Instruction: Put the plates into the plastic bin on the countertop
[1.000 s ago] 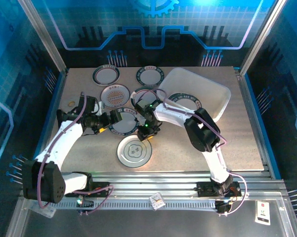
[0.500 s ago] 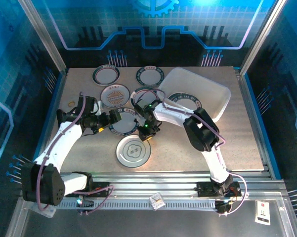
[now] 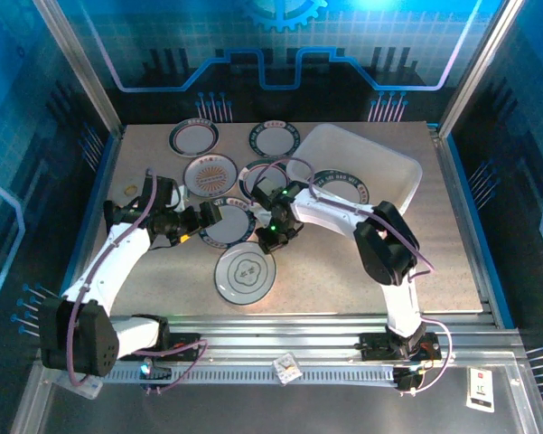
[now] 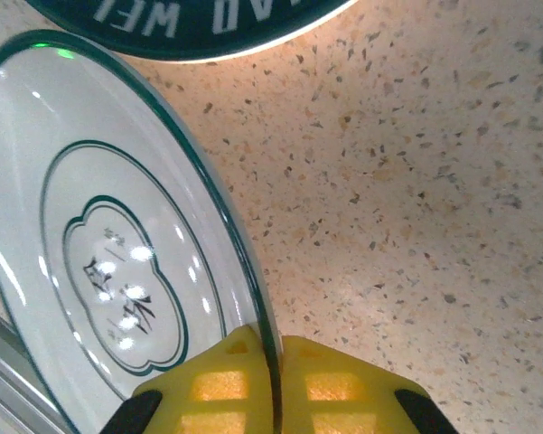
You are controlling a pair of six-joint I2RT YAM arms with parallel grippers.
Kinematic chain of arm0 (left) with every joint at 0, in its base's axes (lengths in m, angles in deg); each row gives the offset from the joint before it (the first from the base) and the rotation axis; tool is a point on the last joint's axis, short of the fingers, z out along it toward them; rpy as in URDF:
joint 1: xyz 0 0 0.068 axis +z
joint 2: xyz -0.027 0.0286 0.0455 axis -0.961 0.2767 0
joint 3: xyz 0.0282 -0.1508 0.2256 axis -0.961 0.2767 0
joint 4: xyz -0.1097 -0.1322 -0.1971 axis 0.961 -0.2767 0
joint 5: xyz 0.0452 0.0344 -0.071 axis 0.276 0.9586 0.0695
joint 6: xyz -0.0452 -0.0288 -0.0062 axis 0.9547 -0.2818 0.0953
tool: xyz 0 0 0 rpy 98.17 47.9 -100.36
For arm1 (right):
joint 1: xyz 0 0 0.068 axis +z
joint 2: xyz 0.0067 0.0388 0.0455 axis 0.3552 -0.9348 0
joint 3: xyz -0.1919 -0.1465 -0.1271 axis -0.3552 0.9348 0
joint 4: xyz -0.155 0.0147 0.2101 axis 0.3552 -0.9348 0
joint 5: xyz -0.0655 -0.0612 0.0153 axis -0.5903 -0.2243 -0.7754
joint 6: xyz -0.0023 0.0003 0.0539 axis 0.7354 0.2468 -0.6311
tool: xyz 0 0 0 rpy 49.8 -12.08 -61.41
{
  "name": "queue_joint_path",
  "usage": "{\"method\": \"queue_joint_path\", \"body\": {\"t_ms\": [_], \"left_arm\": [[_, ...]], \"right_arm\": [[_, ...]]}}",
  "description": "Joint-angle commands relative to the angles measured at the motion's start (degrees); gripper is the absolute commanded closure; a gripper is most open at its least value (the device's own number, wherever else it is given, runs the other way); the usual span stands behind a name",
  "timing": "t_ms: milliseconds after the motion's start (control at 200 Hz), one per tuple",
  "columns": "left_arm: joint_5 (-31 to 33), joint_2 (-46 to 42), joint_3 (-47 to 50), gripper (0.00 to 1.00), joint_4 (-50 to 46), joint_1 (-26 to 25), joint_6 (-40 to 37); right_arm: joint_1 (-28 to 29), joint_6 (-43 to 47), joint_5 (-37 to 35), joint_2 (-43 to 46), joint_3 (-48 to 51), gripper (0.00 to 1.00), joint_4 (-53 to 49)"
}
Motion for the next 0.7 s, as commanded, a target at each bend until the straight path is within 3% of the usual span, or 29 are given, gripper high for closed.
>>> {"method": "queue_joint_path", "body": {"t_ms": [0, 180, 695], "left_arm": [[0.0, -0.3, -0.2, 0.01, 0.3, 0.3, -1.4], [-0.2, -0.1, -0.1, 0.01, 1.0, 0.3, -1.1], [-0.9, 0.2, 0.1, 0.01, 2.3, 0.3, -0.2]], "right_arm": [[-0.6, -0.1, -3.3, 3.2, 1.6, 0.98, -0.8], [-3.1, -1.5, 1.0, 8.9, 5.8, 1.0, 2.2], [-8.7, -2.5, 4.0, 23.5, 11.4, 1.0, 1.0]]}}
